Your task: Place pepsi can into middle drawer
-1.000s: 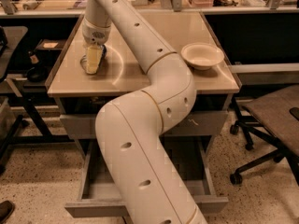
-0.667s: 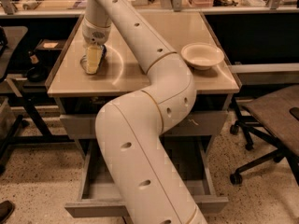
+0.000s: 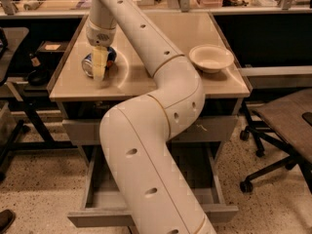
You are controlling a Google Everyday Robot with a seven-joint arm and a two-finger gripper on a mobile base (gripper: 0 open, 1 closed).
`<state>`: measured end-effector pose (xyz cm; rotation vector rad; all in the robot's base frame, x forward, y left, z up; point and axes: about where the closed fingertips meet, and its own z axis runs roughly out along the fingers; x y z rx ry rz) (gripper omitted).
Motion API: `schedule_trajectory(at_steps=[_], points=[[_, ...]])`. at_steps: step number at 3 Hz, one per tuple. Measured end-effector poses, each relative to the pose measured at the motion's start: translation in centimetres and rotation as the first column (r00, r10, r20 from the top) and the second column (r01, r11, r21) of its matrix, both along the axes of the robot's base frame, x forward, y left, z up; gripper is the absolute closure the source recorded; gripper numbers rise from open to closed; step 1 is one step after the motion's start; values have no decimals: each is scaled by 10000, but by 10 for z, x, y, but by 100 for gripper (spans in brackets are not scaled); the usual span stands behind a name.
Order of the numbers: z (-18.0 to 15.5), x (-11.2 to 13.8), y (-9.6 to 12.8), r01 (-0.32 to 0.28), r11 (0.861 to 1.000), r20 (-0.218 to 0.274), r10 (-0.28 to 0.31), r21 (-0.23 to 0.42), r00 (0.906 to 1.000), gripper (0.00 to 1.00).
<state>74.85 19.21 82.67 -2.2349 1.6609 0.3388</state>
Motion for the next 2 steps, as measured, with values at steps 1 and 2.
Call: schedule_trajectory(at_steps=[1, 2], points=[[0, 0, 0, 1, 10000, 1, -1, 1, 10000, 0], [48, -2, -5, -147, 9968, 659, 95, 788, 9978, 0]])
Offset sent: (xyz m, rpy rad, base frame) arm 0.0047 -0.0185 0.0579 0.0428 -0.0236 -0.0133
